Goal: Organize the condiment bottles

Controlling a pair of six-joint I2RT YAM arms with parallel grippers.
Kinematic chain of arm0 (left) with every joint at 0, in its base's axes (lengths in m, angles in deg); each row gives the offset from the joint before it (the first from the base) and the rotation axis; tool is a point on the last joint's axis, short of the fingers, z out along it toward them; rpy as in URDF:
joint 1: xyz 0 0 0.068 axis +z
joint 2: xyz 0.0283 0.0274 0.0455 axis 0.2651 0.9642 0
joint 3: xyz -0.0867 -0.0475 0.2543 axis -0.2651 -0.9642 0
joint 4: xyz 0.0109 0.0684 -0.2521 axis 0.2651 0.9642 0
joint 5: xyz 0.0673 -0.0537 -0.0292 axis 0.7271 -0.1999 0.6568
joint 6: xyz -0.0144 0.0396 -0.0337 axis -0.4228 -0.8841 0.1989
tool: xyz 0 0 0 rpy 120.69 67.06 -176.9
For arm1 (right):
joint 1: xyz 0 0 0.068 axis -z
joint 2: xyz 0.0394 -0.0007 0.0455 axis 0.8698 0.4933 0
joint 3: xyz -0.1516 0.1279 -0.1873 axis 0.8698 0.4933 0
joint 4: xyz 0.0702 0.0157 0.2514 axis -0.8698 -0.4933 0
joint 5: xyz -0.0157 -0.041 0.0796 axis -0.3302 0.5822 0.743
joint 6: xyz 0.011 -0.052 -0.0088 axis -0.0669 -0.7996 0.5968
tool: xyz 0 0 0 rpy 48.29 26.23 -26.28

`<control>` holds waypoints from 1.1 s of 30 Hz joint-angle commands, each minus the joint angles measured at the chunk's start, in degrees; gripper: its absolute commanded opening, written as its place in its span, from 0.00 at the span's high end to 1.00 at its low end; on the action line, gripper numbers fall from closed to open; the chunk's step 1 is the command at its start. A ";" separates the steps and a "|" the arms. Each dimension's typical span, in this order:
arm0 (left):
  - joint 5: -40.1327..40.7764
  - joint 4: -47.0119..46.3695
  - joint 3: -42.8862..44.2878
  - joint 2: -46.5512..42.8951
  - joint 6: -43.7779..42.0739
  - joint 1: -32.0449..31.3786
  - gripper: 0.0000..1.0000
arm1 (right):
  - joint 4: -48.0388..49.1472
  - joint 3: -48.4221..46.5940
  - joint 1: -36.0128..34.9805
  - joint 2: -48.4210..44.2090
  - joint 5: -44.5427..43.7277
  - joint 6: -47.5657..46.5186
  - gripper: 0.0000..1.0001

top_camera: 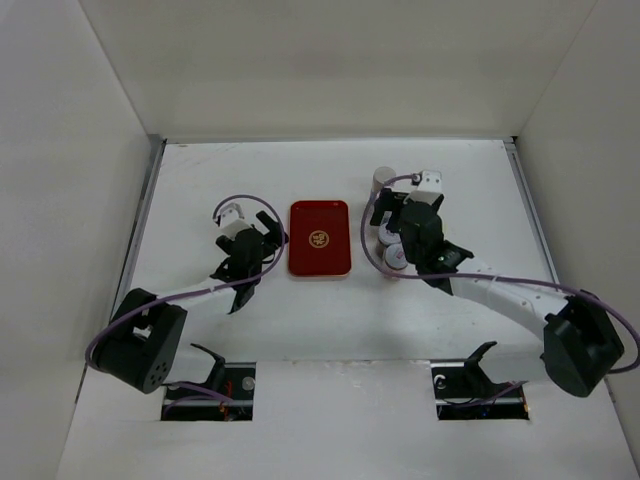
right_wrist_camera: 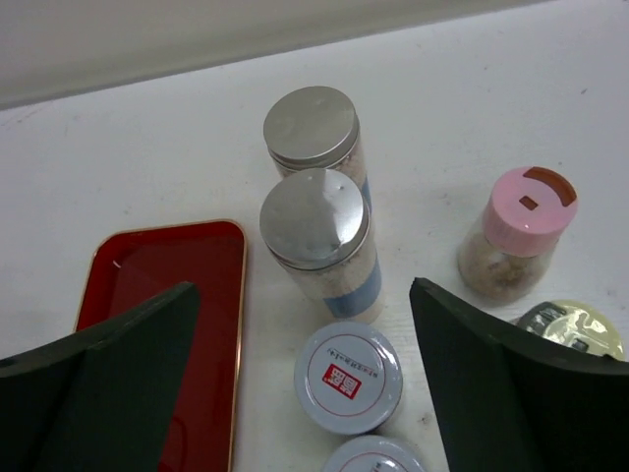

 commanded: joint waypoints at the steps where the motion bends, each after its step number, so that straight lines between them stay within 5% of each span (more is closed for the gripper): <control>1: -0.94 -6.78 -1.64 0.83 -1.47 0.22 0.00 | -5.54 -6.74 1.63 4.33 2.43 -1.25 0.02; 14: -3.40 -9.77 -4.10 -2.51 -1.04 -1.44 0.00 | -14.07 -21.96 7.34 21.21 4.63 -0.72 0.01; 18: -5.34 -10.03 -4.27 -3.38 -0.51 -1.88 0.00 | -14.78 -23.72 7.52 23.68 5.07 -0.63 0.18; 23: -4.55 -10.03 -5.41 -5.57 -0.16 -1.71 0.00 | -12.94 -24.52 5.86 22.28 4.72 -1.42 0.52; 33: 0.55 -10.04 -9.28 -10.33 3.53 0.31 0.00 | -3.97 -29.86 -4.69 22.70 5.15 -7.23 0.57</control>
